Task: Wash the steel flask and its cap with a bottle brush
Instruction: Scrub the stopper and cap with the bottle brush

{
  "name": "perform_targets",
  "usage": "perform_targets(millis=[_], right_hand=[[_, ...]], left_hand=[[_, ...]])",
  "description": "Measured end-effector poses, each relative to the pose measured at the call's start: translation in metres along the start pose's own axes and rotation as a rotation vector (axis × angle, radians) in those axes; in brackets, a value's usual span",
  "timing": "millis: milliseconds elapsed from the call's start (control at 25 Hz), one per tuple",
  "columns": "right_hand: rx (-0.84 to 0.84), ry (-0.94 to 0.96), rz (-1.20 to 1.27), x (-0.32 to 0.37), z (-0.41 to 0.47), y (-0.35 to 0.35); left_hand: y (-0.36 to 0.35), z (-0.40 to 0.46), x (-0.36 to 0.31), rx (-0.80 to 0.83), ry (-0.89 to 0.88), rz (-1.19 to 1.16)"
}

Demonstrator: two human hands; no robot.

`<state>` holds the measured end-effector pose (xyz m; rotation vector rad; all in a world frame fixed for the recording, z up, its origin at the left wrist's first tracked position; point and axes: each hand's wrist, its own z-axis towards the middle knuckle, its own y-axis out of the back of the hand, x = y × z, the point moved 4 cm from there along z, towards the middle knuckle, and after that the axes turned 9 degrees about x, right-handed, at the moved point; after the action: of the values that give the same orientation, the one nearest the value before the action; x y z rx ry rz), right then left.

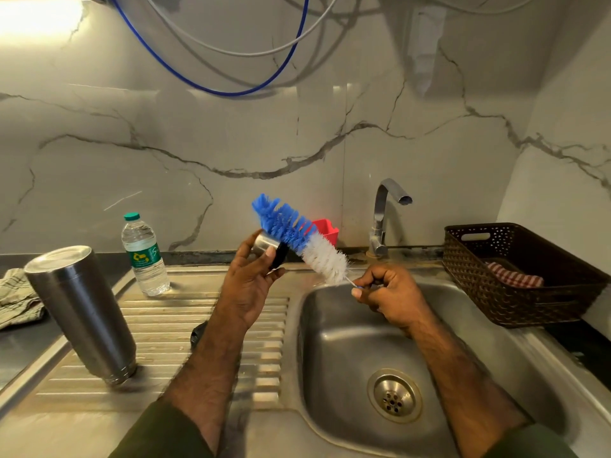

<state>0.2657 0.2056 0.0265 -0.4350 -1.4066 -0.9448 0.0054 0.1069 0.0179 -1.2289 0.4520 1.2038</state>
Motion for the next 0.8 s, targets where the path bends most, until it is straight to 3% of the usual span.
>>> perform_targets(millis=[240,600,800], right_hand=[[-0.075,0.027,-0.051,0.002,0.005,-0.010],[-0.018,0.060,-0.186,0.007,-0.004,0.007],[0.022,0.047,-0.409,0.012,-0.005,0.000]], left_hand=[[-0.011,0.000,0.004,0.050,0.025,-0.029],[0.011,0.001,-0.011,-0.301,-0.054,-0.376],[0.015,-0.002,-0.018,-0.304,-0.072,-0.236]])
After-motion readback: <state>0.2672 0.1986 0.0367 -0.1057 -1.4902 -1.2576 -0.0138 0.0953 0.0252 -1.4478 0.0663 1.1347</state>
